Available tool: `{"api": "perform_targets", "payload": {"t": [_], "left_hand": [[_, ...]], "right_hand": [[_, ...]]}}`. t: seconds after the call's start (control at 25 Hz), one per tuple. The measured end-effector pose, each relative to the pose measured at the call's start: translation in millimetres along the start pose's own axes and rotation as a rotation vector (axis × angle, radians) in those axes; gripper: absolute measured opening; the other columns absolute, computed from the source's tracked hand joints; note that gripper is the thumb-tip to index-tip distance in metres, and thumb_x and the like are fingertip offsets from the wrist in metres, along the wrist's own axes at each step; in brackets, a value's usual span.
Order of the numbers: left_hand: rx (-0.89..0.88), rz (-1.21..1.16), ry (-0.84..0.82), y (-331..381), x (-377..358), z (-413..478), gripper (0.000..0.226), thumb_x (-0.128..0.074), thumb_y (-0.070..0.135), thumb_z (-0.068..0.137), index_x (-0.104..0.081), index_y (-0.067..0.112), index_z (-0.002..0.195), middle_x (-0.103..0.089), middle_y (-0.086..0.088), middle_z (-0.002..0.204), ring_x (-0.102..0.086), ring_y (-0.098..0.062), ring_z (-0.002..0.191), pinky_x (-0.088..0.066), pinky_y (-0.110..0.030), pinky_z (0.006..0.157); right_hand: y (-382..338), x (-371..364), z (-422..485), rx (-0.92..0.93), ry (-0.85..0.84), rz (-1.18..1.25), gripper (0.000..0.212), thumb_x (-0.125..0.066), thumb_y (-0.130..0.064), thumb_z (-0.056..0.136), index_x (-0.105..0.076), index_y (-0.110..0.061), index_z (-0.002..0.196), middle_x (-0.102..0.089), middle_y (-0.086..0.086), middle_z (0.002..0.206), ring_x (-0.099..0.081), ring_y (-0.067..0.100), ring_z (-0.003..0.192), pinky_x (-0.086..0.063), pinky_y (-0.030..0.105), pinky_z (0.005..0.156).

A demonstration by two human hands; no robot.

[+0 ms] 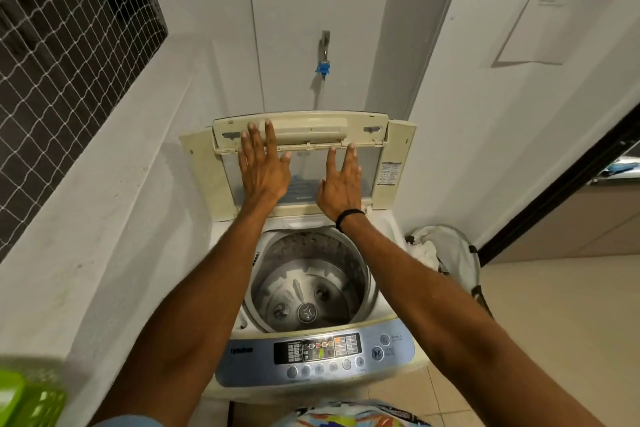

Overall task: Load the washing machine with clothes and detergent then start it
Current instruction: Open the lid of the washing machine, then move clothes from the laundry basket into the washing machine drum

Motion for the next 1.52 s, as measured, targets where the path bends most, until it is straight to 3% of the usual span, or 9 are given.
{"api": "perform_targets", "payload": {"t": [0.2,0.4,0.56,0.68,0.84,1.0,1.08,1.32,1.52], "left_hand": [[0.065,-0.083,-0.068,-14,-12,-46,0.076,-0.038,0.046,0.101,0.006,0.021,0.158,0.006,-0.013,0.166,0.001,-0.033,0.153,-0.005,-0.05,0.123],[0.226,-0.19,-0.167,-25,-45,-103,0.071,-0.052,0.037,0.098,-0.019,0.013,0.156,-0.032,-0.016,0.158,-0.032,-0.038,0.143,-0.033,-0.052,0.114],[0.323,-0.278,-0.276,-18,-87,-152,0.05,-0.052,0.033,0.099,-0.044,0.014,0.144,-0.059,-0.019,0.135,-0.054,-0.038,0.126,-0.045,-0.048,0.101],[0.323,-0.337,-0.357,0,-115,-188,0.039,-0.054,0.027,0.096,-0.057,0.01,0.131,-0.066,-0.018,0.124,-0.06,-0.037,0.116,-0.048,-0.042,0.094],[0.309,-0.404,-0.355,42,-126,-224,0.021,-0.055,0.018,0.094,-0.066,0.01,0.11,-0.071,-0.015,0.109,-0.065,-0.034,0.102,-0.047,-0.033,0.08],[0.327,-0.449,-0.35,95,-139,-243,0.02,-0.057,0.016,0.093,-0.069,0.012,0.109,-0.073,-0.01,0.108,-0.066,-0.031,0.102,-0.043,-0.028,0.08],[0.298,-0.469,-0.338,136,-151,-250,0.021,-0.057,0.016,0.093,-0.069,0.013,0.11,-0.074,-0.01,0.107,-0.067,-0.032,0.101,-0.046,-0.03,0.081],[0.264,-0.531,-0.351,260,-197,-276,0.02,-0.052,0.012,0.094,-0.068,0.018,0.104,-0.074,-0.004,0.101,-0.068,-0.024,0.094,-0.051,-0.03,0.076],[0.298,-0.444,-0.596,312,-266,-272,0.019,-0.056,0.02,0.096,-0.067,0.02,0.11,-0.07,0.0,0.107,-0.064,-0.021,0.099,-0.05,-0.029,0.082]], "right_hand": [[13,-17,-37,-0.103,-0.087,0.031,0.073,-0.054,-0.017,0.09,-0.018,-0.014,0.154,-0.002,0.027,0.16,-0.008,0.04,0.149,-0.017,0.049,0.121],[40,-36,-80,-0.175,-0.249,0.028,0.051,-0.054,-0.019,0.091,-0.045,-0.007,0.141,-0.027,0.027,0.154,-0.03,0.041,0.141,-0.031,0.047,0.115],[68,-47,-120,-0.186,-0.284,0.001,0.024,-0.055,-0.025,0.088,-0.069,-0.009,0.099,-0.069,0.016,0.106,-0.066,0.032,0.095,-0.056,0.037,0.084],[97,-44,-147,-0.28,-0.279,0.058,0.019,-0.054,-0.018,0.091,-0.07,-0.008,0.092,-0.071,0.012,0.092,-0.067,0.029,0.081,-0.053,0.031,0.069],[146,-28,-169,-0.442,-0.184,0.168,0.02,-0.05,-0.019,0.089,-0.069,-0.014,0.092,-0.073,0.01,0.089,-0.066,0.032,0.082,-0.055,0.036,0.07],[204,-9,-191,-0.581,-0.085,0.292,0.025,-0.048,-0.017,0.09,-0.069,-0.011,0.101,-0.073,0.014,0.098,-0.066,0.035,0.09,-0.055,0.037,0.074],[248,-1,-205,-0.67,-0.06,0.358,0.018,-0.047,-0.016,0.088,-0.064,-0.012,0.086,-0.071,0.015,0.089,-0.065,0.036,0.084,-0.048,0.034,0.066],[390,18,-239,-0.855,-0.137,0.43,0.018,-0.053,-0.015,0.084,-0.066,-0.008,0.074,-0.068,0.011,0.077,-0.057,0.026,0.07,-0.041,0.03,0.061],[476,16,-224,-0.877,-0.325,0.374,0.036,-0.05,-0.014,0.092,-0.053,-0.011,0.057,-0.054,0.008,0.058,-0.042,0.018,0.05,-0.036,0.026,0.052]]}}
Point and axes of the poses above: each hand's wrist, its own z-axis towards the middle knuckle, its own x-axis out of the back of the hand, y = z × x, the point moved 6 cm from there along z, towards the middle knuckle
